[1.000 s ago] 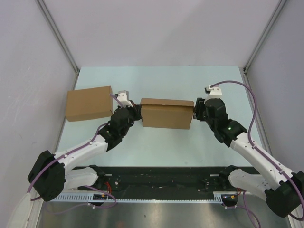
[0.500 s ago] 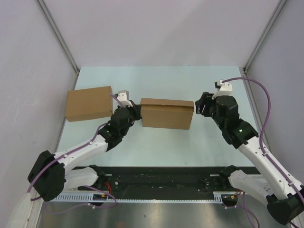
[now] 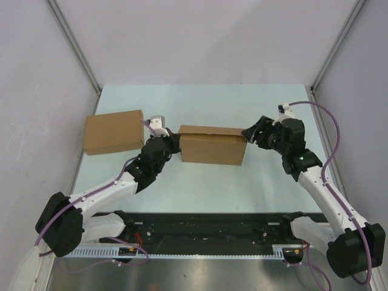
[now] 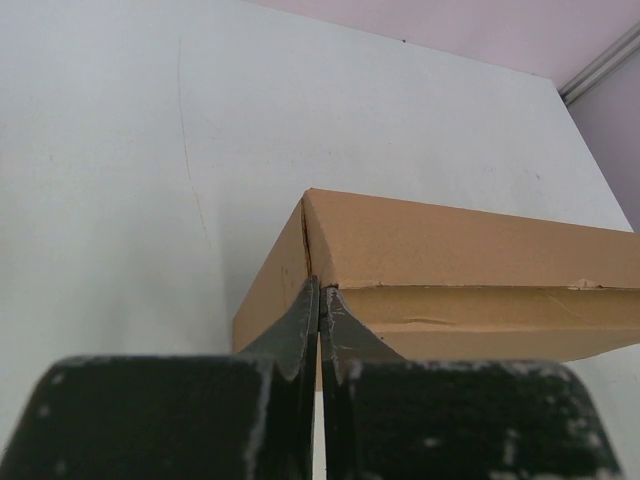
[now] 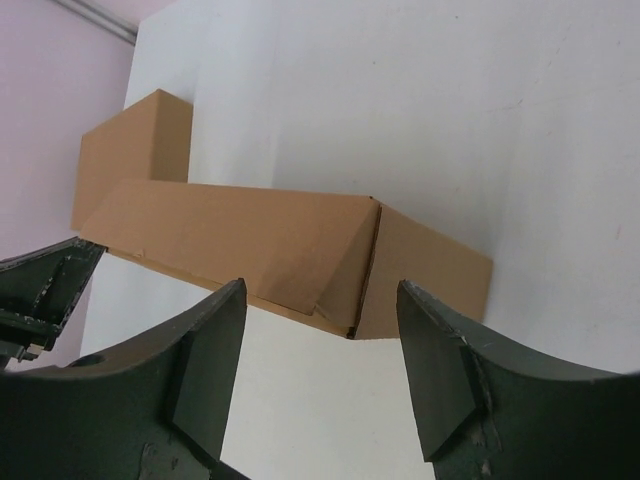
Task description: Fold the paper box
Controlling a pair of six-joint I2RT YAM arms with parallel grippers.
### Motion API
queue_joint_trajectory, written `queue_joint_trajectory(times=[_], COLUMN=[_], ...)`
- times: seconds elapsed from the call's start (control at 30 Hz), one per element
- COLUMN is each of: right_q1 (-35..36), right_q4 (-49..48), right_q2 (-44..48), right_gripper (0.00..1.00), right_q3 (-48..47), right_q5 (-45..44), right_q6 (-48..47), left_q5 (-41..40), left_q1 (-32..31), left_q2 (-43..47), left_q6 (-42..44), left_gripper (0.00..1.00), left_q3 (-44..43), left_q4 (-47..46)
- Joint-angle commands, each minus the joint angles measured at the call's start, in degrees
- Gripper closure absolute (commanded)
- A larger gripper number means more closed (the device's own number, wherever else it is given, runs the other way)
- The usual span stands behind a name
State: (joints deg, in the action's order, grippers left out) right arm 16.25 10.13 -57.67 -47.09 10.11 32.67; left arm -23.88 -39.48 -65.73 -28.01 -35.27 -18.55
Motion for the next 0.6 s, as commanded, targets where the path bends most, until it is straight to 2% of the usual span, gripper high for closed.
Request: queue_joint_trajectory(times=[0.0, 0.2, 0.57], right_q1=[-1.22, -2.45, -5.79], right_q4=[-4.51, -6.00, -11.26], right_q2=[-0.16, 0.10, -1.57], right_gripper=[0.34, 0.42, 0.50], right_q3=[1.56, 5.25, 10.43], right_q5=[5.45, 5.71, 8.43], right_q6=[2.76, 3.11, 5.56], left_q5=[-1.08, -1.08, -1.35], left_q1=[0.29, 0.29, 0.29], left_q2=[-0.89, -1.06, -0.97], left_q6=[0.24, 0.41, 0.41], left_gripper=[1.00, 1.00, 1.00], left_q3=[0.29, 0.11, 0.02], left_q4=[6.59, 6.68, 6.94])
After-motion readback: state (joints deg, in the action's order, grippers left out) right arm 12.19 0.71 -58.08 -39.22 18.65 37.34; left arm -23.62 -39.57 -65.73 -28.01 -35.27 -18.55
